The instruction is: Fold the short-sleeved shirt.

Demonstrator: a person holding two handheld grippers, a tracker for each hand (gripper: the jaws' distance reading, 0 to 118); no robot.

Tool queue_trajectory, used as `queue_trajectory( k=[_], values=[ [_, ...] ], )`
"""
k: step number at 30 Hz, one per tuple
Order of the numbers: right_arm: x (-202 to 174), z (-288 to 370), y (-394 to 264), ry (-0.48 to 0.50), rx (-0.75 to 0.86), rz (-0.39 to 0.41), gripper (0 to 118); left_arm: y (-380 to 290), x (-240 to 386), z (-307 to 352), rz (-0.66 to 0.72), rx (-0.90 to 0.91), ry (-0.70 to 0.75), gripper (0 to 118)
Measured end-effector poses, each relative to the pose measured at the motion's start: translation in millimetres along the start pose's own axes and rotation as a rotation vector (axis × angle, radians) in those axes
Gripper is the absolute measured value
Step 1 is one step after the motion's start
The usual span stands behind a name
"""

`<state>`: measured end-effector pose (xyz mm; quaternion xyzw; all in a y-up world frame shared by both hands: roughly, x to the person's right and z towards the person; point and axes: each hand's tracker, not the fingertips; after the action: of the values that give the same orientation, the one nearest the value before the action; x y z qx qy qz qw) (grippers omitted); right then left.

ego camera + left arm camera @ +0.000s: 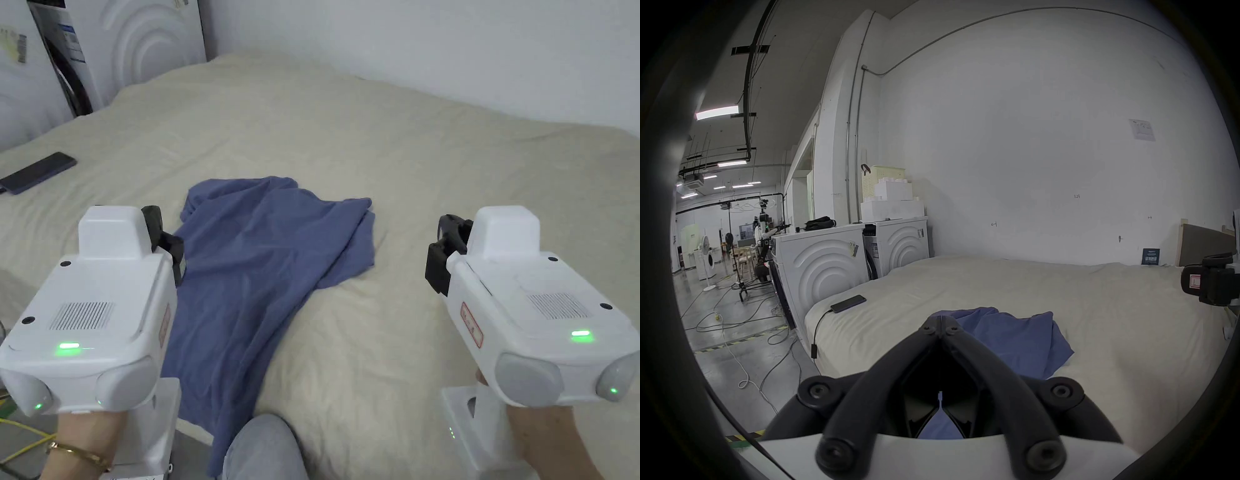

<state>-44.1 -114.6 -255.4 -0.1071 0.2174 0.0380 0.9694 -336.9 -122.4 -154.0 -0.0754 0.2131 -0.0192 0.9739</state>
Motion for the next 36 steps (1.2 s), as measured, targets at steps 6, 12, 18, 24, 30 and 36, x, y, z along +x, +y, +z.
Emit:
queue_trajectory(
  k=[6, 12, 18, 24, 30, 36],
  values=[
    [1.8, -1.7, -2.9, -0.003, -0.006, -0.005, 0, -2.9, -1.7, -12.0, 0.057, -0.024, -0.017, 118],
    [9.3, -11.3, -3.5, -0.009, -0.020, -0.012, 0, -4.8, -1.0, -49.8, 0.102, -0.043, -0.041, 118],
    [20.1, -24.0, -0.5, -0.020, -0.023, -0.015, 0, 4.7, 7.9, -111.8, 0.100, -0.142, -0.091, 118],
    [31.0, -45.1, 3.6, -0.019, -0.035, 0.000, 0, 5.7, 25.5, -200.4, 0.091, -0.298, -0.147, 118],
    [41.2, -65.9, 1.2, -0.031, -0.066, -0.002, 0, -6.4, 54.6, -301.6, 0.135, -0.526, -0.225, 118],
    [55.4, -89.4, -8.7, -0.032, -0.123, -0.009, 0, -36.9, 97.0, -385.1, 0.049, -0.806, -0.292, 118]
  ],
)
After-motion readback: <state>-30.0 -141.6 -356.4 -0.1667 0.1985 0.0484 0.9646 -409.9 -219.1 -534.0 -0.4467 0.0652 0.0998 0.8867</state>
